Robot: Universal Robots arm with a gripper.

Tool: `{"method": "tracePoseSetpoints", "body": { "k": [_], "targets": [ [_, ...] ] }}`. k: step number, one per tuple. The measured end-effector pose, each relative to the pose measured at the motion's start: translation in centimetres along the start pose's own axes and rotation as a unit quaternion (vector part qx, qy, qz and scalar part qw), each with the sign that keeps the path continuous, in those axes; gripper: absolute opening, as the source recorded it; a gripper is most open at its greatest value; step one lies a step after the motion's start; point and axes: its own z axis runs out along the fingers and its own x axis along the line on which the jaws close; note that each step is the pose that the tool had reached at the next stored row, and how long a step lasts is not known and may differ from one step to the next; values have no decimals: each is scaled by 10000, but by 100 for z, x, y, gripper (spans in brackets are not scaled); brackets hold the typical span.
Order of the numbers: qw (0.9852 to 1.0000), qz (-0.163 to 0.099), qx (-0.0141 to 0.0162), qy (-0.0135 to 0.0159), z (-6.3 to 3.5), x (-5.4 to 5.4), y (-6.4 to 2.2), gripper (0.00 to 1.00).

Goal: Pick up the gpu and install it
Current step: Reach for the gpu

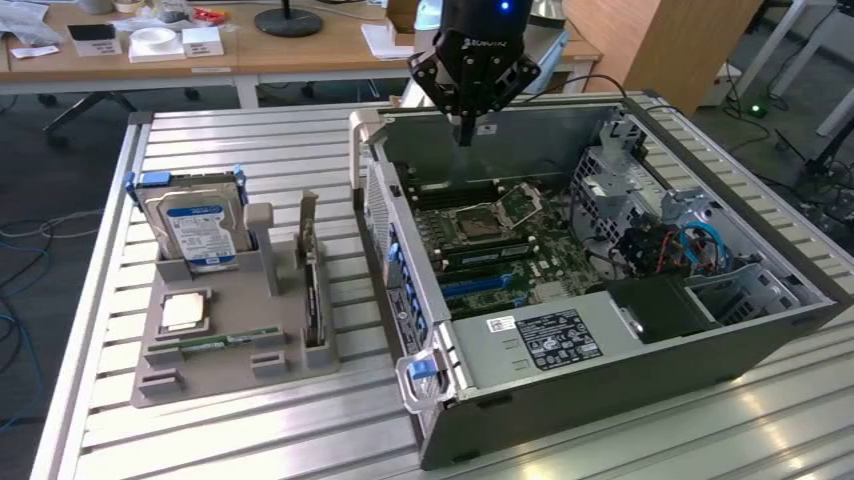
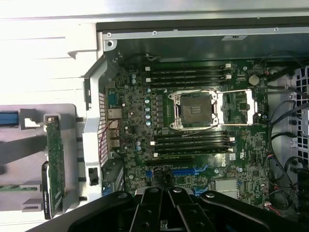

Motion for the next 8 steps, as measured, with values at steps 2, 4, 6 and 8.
{"method": "tracePoseSetpoints", "body": {
  "k": [2,4,6,8],
  "targets": [
    [10000,0,0,0,-1,31,-2,11],
    [10000,0,0,0,-1,62,-4,11],
    [10000,0,0,1,-2,92,-7,11],
    [10000,0,0,0,-2,125,-9,11]
  ]
}}
